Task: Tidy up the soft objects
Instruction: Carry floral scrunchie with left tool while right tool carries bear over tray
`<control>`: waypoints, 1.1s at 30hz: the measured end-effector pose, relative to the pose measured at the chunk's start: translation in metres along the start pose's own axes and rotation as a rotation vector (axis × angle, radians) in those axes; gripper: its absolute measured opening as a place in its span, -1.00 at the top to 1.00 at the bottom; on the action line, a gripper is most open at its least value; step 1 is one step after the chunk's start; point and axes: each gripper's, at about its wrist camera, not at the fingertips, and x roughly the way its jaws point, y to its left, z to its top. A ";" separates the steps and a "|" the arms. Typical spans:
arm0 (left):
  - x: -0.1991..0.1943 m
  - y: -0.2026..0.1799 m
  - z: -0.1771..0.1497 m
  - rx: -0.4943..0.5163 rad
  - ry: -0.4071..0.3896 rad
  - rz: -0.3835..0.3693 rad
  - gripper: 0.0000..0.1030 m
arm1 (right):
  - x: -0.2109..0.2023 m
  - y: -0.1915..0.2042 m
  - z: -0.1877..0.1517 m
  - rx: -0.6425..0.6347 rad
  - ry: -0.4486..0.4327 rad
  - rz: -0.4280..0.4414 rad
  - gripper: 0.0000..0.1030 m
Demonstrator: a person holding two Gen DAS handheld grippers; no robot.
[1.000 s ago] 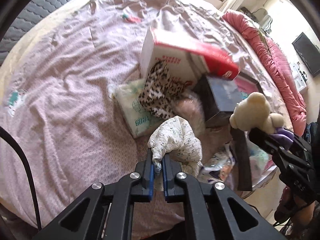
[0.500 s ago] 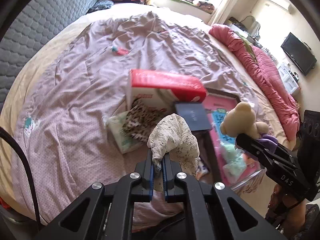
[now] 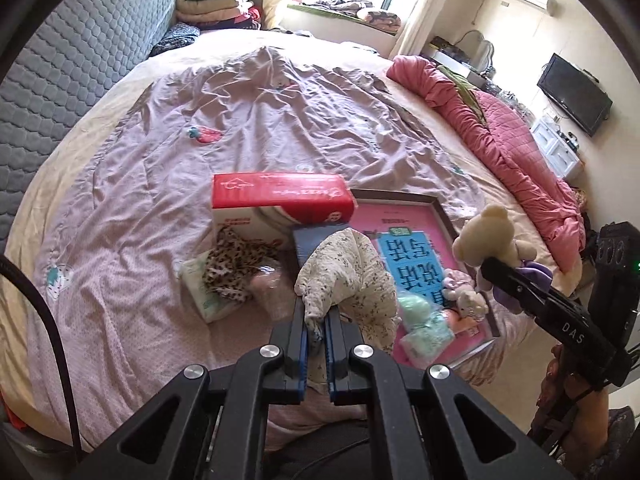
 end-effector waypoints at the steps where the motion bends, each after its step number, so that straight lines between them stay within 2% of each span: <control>1: -0.001 -0.004 0.000 0.004 -0.003 -0.009 0.87 | -0.004 -0.004 0.000 0.005 -0.007 -0.004 0.33; 13: 0.006 -0.053 0.000 0.089 0.002 -0.043 0.87 | -0.038 -0.042 -0.004 0.070 -0.063 -0.076 0.33; 20: 0.020 -0.083 -0.001 0.142 0.031 -0.066 0.87 | -0.050 -0.063 -0.007 0.116 -0.088 -0.096 0.33; 33: 0.065 -0.123 -0.017 0.223 0.126 -0.095 0.87 | -0.039 -0.080 -0.013 0.150 -0.071 -0.092 0.33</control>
